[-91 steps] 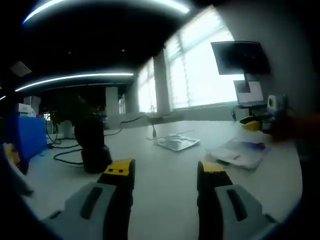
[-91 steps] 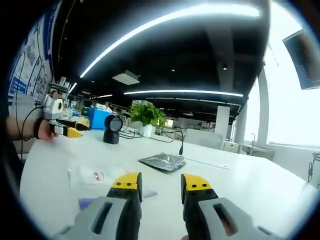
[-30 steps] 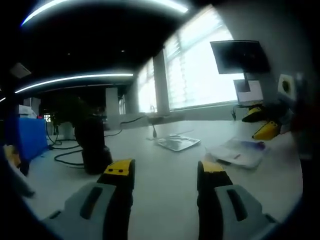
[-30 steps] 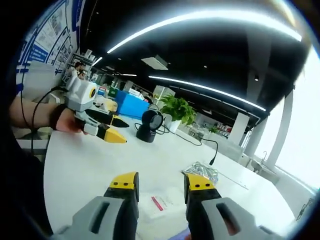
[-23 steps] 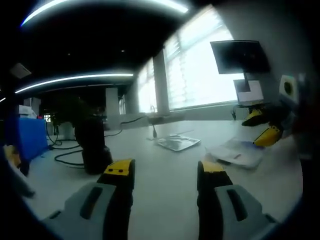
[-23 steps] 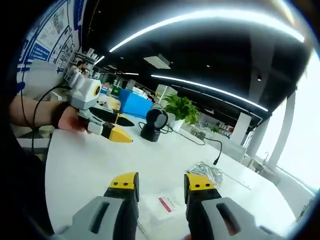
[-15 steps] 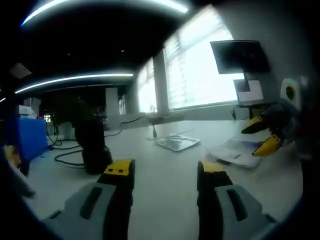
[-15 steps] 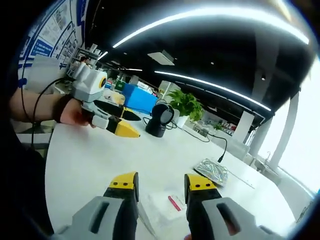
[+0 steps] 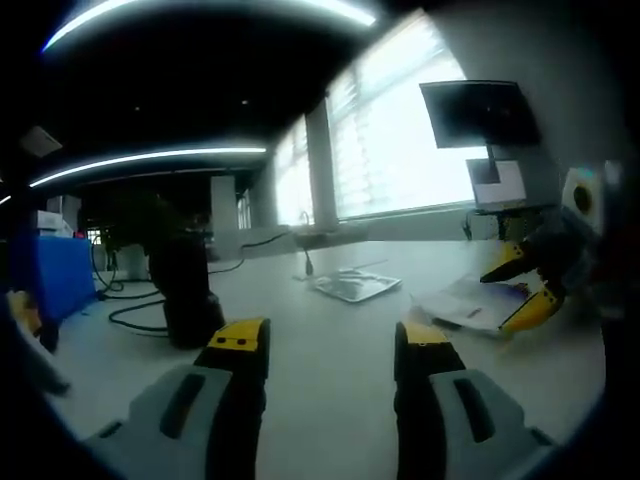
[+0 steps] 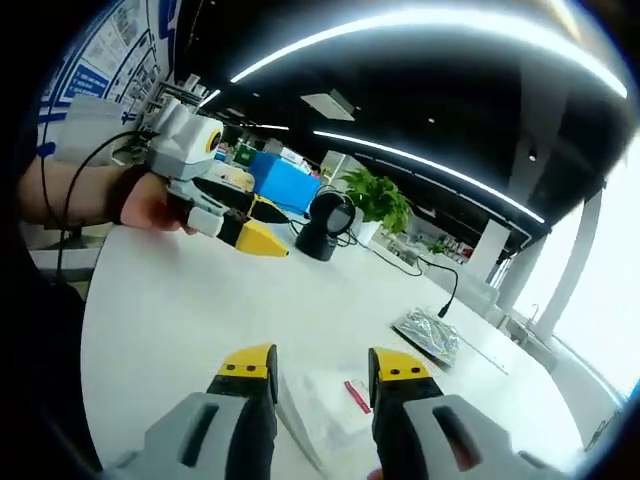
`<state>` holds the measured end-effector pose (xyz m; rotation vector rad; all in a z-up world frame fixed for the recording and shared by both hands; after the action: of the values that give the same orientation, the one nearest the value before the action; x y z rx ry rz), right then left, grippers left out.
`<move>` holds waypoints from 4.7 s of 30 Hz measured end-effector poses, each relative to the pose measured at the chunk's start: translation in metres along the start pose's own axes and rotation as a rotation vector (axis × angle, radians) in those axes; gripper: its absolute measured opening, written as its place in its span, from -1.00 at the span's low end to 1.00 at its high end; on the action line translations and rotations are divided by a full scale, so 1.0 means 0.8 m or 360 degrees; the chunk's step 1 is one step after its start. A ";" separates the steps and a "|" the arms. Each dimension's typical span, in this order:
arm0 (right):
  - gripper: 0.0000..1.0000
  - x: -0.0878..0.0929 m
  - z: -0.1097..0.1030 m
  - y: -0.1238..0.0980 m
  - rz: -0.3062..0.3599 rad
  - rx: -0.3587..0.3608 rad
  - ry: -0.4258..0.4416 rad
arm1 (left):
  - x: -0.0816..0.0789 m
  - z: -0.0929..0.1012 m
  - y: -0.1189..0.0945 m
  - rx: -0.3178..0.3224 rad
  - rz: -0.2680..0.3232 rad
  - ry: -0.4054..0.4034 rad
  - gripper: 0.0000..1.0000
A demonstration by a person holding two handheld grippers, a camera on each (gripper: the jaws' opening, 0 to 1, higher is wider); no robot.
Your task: Clip sheet goods on table flip sheet goods clip sheet goods scan sheet goods put sheet goods back to table
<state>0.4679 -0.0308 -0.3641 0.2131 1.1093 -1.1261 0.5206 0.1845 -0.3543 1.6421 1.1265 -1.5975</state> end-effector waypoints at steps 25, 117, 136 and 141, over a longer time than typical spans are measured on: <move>-0.61 0.021 -0.011 0.013 -0.0088 -0.0094 0.0211 | 0.000 0.000 -0.001 0.0001 0.0003 0.0000 -0.15; -0.64 0.026 -0.011 -0.023 -0.0191 -0.0110 -0.0181 | 0.001 0.000 0.000 -0.0009 -0.0009 0.0009 -0.14; -1.00 0.027 -0.003 -0.027 -0.0166 -0.0150 0.0017 | 0.001 -0.001 0.000 -0.0009 -0.0007 0.0006 -0.14; -1.00 0.026 0.004 -0.030 -0.0121 -0.0143 0.0109 | 0.001 0.000 0.000 -0.0008 -0.0006 0.0007 -0.14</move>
<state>0.4501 -0.0567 -0.3699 0.1409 1.2348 -1.1406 0.5204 0.1850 -0.3546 1.6420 1.1355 -1.5928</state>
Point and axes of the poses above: the point that each gripper's makers call its tool centre point, and the gripper's own axes: y roughly forward along the fingers, z roughly to its right, x roughly out of its underside, the point moved 7 cm from there along -y, roughly backward along the fingers, and after that the axes turned 10 degrees about -z, right-handed, at the moved point
